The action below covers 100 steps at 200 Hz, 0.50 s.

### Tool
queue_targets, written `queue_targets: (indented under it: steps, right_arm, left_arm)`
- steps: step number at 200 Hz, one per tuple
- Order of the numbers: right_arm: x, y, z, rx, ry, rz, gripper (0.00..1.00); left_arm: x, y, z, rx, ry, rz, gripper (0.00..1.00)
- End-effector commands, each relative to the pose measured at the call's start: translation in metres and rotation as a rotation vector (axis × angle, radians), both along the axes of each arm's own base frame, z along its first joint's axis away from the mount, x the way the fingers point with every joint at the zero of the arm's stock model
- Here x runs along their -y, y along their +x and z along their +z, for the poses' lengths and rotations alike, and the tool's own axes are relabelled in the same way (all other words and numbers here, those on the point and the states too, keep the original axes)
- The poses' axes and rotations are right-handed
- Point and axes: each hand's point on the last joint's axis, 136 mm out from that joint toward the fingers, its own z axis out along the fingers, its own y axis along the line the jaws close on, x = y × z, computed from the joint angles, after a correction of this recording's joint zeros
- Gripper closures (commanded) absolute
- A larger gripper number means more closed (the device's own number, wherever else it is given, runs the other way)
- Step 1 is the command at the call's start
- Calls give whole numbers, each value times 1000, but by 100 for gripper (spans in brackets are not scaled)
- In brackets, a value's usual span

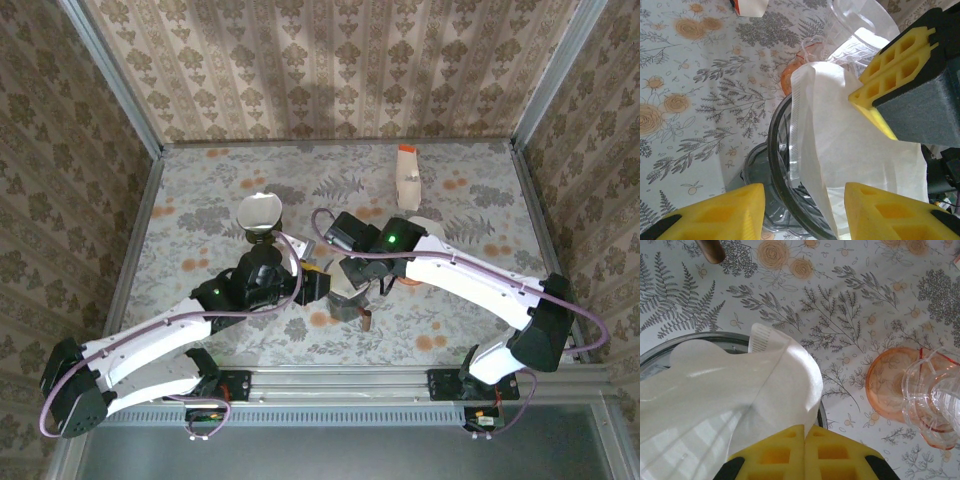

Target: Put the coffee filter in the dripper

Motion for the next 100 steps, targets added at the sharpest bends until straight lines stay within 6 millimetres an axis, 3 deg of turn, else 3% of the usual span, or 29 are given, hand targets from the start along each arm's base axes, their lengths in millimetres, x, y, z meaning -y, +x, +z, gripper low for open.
queue_targets:
  steps: [1, 24, 45, 75, 100]
  right_arm:
    - [6, 0, -6, 6, -50, -4, 98]
    - [7, 1, -7, 6, -55, -8, 90]
    - [7, 3, 2, 31, -38, -13, 76]
    - [10, 5, 21, 77, -9, -25, 48]
    - [6, 2, 18, 44, 28, -37, 38]
  left_arm:
    - [-6, 2, -6, -6, 19, 18, 52]
    - [-5, 1, -9, -12, 23, 14, 52]
    - [-4, 0, -9, -14, 21, 11, 52]
    - [-3, 0, -9, -14, 20, 7, 52]
    - [-2, 0, -9, -17, 17, 5, 50]
